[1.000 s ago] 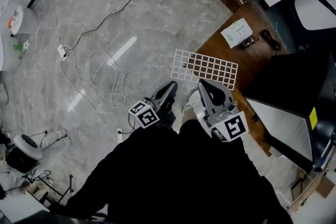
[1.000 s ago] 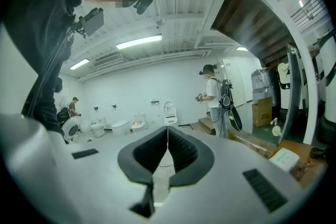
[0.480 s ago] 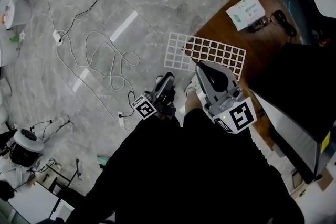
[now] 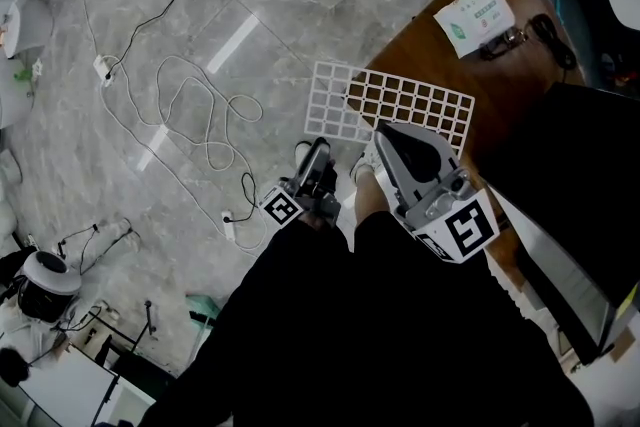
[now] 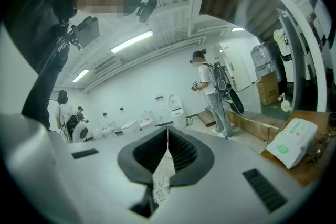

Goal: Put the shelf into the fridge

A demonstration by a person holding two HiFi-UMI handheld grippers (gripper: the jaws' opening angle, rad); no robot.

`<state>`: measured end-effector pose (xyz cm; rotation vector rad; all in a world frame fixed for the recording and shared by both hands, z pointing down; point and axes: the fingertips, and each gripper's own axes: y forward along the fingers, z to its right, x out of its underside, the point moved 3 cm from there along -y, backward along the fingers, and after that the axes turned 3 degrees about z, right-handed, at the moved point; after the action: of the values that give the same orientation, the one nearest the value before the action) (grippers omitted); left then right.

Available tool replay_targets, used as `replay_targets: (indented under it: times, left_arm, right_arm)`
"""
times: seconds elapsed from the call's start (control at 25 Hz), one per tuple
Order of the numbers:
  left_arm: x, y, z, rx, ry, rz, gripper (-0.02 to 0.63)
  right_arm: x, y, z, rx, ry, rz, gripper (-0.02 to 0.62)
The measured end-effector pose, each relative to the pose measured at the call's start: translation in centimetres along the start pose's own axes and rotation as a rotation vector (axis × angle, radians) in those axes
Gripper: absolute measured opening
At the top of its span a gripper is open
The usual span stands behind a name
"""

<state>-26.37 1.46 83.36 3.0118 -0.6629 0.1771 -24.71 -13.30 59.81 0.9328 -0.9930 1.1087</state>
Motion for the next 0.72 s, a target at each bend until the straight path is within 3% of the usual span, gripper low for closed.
replay_targets:
  times: [0.72]
  left_arm:
    - [-1.6,6.5,-1.1,0.035,-0.064,0.133,0.159]
  right_arm:
    - [1.5,-2.6,3.0,0.056,0.030,-0.026,0.006]
